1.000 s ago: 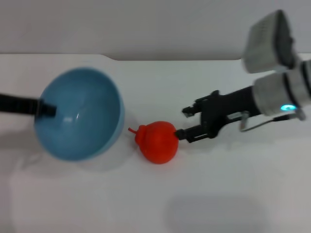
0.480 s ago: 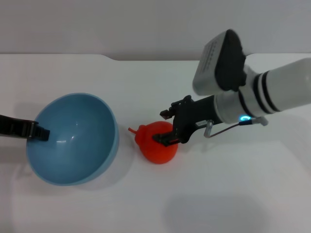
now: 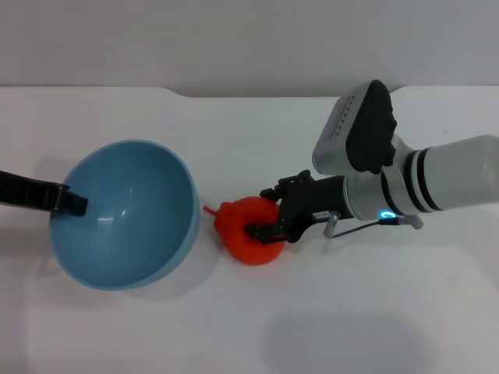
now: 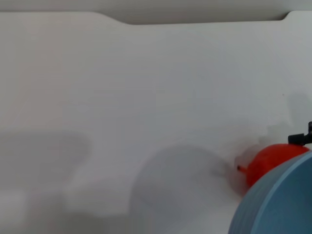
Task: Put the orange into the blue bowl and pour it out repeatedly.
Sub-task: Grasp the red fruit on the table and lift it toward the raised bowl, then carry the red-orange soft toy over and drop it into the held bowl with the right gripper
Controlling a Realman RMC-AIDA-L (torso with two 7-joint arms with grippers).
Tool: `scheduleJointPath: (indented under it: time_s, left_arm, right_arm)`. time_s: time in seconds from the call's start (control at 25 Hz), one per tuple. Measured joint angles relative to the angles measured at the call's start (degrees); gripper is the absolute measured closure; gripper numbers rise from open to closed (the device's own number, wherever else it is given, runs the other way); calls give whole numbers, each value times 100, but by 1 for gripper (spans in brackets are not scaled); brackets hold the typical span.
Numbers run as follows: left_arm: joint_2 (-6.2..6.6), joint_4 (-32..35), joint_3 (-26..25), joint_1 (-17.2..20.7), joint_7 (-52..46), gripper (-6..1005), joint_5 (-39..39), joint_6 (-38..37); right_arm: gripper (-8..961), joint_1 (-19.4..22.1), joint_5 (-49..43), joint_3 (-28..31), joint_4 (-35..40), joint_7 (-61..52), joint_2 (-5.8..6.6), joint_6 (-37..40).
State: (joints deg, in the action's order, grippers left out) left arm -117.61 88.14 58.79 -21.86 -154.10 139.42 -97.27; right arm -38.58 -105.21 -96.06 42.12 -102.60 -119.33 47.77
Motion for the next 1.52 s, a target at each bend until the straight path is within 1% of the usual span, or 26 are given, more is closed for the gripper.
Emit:
scheduleJointPath:
  time_s: [0.24, 0.4, 0.44, 0.48, 0.6, 0.76, 0.84, 0.92, 1.04, 1.12, 1.24, 1.28, 1.32, 1.36, 1.4, 1.52]
  left_arm:
    - [-15, 2, 37, -56, -4, 1001, -3, 1]
    - [-22, -4, 142, -108, -16, 1000, -3, 11]
    - [-24, -14, 175, -132, -18, 1000, -4, 15]
    - [-25, -22, 196, -152, -22, 1000, -4, 19]
    - [-25, -56, 234, -230, -28, 1001, -3, 40]
    - [-26, -76, 274, -307, -30, 1000, -3, 58]
    - [-26, -78, 279, -328, -31, 1001, 2, 85]
    - [-26, -101, 291, -354, -32, 1001, 19, 100]
    - [-24, -220, 354, -404, -32, 1001, 39, 126]
    - [-25, -436, 534, -476, -33, 1001, 29, 249]
    - [-30, -885, 989, -660, -37, 1000, 4, 515]
    - [-36, -1017, 1121, -732, -41, 1000, -4, 582]
    - [-43, -1305, 1385, -898, -62, 1000, -2, 735]
    - [-46, -1348, 1425, -928, -68, 1000, -4, 758]
    - [-52, -1554, 1628, -1060, -105, 1000, -5, 864]
    - [-64, -1943, 2292, -1417, -360, 1000, 9, 1155]
  right_arm:
    - [370, 26, 15, -10, -157, 39, -2, -199]
    - [398, 231, 20, 57, 122, 43, 16, -173]
    - [443, 389, 22, 90, 330, 43, 24, -169]
    - [488, 389, 22, 90, 330, 43, 24, -169]
    - [622, 645, 23, 141, 650, 45, 35, -165]
    - [708, 935, 25, 345, 984, 46, 42, -139]
    - [748, 1136, 26, 536, 1266, 46, 52, -17]
    - [785, 1409, 26, 803, 1676, 46, 58, 197]
    - [804, 1915, 25, 1337, 2567, 48, 59, 583]
    - [817, 2252, 21, 1623, 3239, 134, 49, 774]
    - [832, 2567, 21, 1968, 3991, 413, 5, 1159]
    - [837, 2602, 28, 2067, 4157, 438, -4, 1334]
    - [841, 2613, 41, 2139, 4300, 422, -6, 1486]
    - [845, 2613, 95, 2164, 4418, 386, -7, 1643]
    - [850, 2612, 143, 2175, 4508, 366, -7, 1757]
    - [863, 2572, 244, 1955, 4768, 399, -8, 2066]
